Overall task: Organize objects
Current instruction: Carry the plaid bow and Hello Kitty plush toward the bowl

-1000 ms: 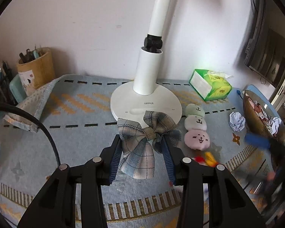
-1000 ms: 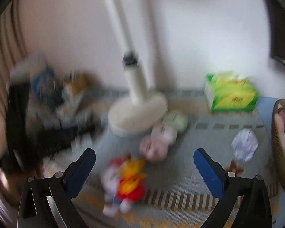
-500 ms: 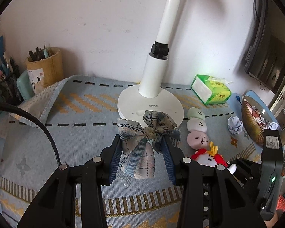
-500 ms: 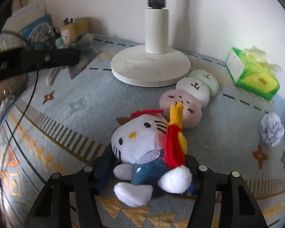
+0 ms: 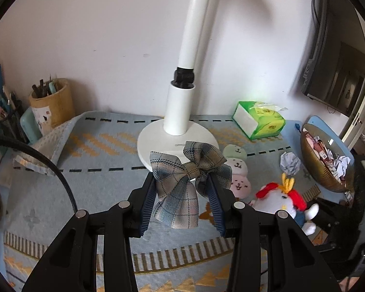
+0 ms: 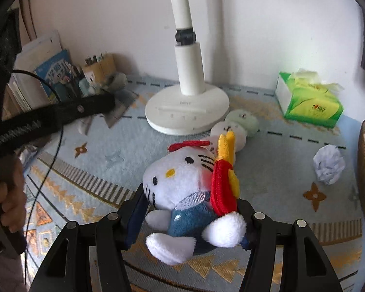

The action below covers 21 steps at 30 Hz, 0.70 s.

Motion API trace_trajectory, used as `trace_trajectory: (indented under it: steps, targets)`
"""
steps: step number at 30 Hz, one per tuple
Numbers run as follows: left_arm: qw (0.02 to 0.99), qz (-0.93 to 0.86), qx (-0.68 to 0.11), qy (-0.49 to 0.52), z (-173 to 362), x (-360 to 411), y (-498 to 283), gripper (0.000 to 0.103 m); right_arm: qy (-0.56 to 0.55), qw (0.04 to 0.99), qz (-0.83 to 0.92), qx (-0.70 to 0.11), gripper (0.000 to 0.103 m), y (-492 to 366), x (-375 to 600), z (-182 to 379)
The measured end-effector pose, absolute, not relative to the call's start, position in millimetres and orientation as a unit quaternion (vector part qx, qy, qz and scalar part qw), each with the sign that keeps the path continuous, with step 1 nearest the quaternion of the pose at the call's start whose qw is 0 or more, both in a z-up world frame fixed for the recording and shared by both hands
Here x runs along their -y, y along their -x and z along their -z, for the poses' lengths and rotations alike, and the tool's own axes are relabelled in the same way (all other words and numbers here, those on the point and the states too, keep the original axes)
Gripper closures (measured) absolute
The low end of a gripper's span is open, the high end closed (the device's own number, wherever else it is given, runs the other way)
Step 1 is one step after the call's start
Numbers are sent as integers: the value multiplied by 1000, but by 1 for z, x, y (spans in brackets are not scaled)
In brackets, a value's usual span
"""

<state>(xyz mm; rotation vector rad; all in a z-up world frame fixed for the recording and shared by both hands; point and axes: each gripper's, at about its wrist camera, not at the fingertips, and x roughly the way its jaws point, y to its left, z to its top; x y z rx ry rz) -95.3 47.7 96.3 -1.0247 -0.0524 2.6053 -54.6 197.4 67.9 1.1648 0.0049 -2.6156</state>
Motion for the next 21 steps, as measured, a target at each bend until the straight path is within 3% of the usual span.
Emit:
trace_trajectory:
  steps: [21]
  targets:
    - [216,-922,26,320,-141,-119,83,65,-343,88,935,27,42,28,-281,-134]
